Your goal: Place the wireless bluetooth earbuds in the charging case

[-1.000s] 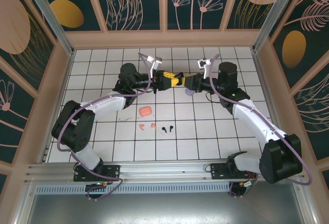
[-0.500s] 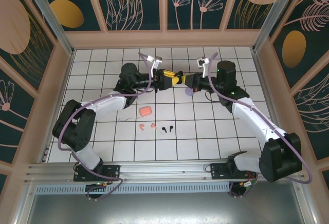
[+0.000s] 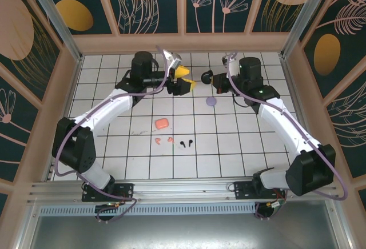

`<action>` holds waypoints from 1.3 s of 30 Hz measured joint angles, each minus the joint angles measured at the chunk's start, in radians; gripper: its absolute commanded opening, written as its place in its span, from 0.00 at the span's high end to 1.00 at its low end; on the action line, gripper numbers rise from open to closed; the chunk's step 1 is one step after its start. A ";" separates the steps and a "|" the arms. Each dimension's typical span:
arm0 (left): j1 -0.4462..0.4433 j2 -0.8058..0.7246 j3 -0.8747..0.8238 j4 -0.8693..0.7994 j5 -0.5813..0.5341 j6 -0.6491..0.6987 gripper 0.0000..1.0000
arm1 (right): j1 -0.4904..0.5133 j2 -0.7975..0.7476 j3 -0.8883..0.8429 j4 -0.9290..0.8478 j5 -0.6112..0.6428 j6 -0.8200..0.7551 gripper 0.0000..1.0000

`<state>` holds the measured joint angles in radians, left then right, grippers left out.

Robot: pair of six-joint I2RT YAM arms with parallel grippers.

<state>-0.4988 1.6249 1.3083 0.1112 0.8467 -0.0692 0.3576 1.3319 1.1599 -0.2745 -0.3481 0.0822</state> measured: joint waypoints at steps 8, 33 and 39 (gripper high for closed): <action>0.000 0.014 0.123 -0.396 -0.017 0.253 0.19 | 0.135 0.093 0.111 -0.127 0.204 -0.219 1.00; 0.000 0.166 0.302 -0.771 0.063 0.481 0.33 | 0.271 0.054 0.119 -0.161 0.268 -0.371 1.00; 0.000 0.177 0.341 -0.790 0.107 0.496 0.39 | 0.280 0.047 0.119 -0.161 0.261 -0.369 1.00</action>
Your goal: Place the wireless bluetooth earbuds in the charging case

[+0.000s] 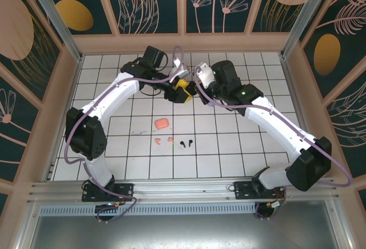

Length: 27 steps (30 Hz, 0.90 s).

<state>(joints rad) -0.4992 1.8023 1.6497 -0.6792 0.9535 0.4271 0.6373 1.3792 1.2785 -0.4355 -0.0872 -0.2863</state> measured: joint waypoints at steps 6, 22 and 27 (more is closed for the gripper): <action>0.000 0.005 0.002 -0.002 0.031 0.004 0.53 | 0.006 0.000 0.000 0.000 -0.015 0.004 1.00; 0.003 0.016 0.003 0.010 0.050 -0.014 0.84 | 0.008 0.000 0.000 0.001 -0.017 0.005 1.00; 0.004 0.017 0.003 0.019 0.058 -0.021 1.00 | 0.008 -0.002 0.000 0.005 -0.015 0.012 1.00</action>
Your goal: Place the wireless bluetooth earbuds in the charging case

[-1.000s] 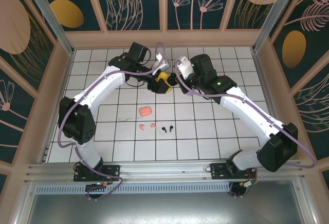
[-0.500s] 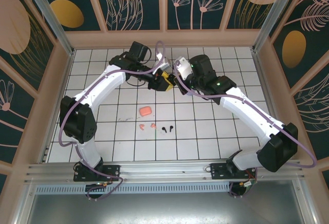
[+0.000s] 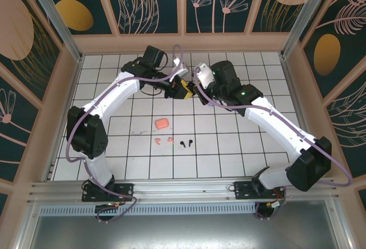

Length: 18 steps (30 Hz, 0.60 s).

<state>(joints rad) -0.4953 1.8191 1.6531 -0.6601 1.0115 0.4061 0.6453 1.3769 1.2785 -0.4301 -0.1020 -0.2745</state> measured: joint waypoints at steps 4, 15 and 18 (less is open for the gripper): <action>0.000 -0.002 -0.018 0.052 0.018 -0.026 1.00 | -0.001 -0.011 0.000 0.005 0.019 0.024 0.68; 0.102 -0.206 -0.469 0.705 -0.016 -0.426 1.00 | -0.018 -0.178 0.002 -0.007 0.010 0.196 0.41; 0.131 -0.301 -0.557 0.877 -0.084 -0.515 1.00 | -0.016 -0.245 -0.018 -0.019 0.003 0.282 0.41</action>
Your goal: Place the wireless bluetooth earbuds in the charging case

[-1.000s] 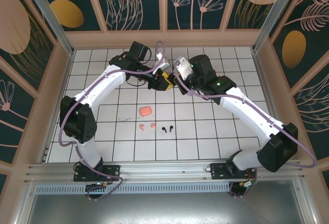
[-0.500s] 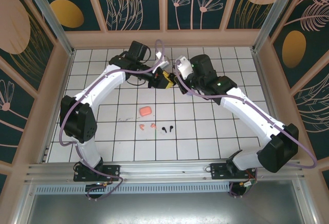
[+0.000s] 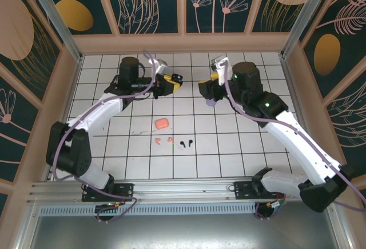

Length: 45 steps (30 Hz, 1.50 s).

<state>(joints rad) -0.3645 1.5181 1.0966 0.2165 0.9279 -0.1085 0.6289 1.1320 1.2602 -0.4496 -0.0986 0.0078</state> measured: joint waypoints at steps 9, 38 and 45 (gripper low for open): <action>-0.004 -0.236 -0.232 0.323 -0.275 -0.088 1.00 | 0.133 0.103 -0.183 -0.036 0.035 0.246 0.44; -0.004 -0.399 -0.490 0.626 -0.750 -0.167 1.00 | 0.414 0.692 -0.004 -0.199 0.185 0.553 0.58; -0.004 -0.399 -0.490 0.624 -0.749 -0.167 1.00 | 0.436 0.719 -0.004 -0.207 0.187 0.578 0.59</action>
<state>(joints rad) -0.3683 1.1191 0.6064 0.8402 0.1791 -0.2756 1.0645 1.8511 1.2564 -0.6563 0.0883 0.5858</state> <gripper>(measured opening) 0.233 0.409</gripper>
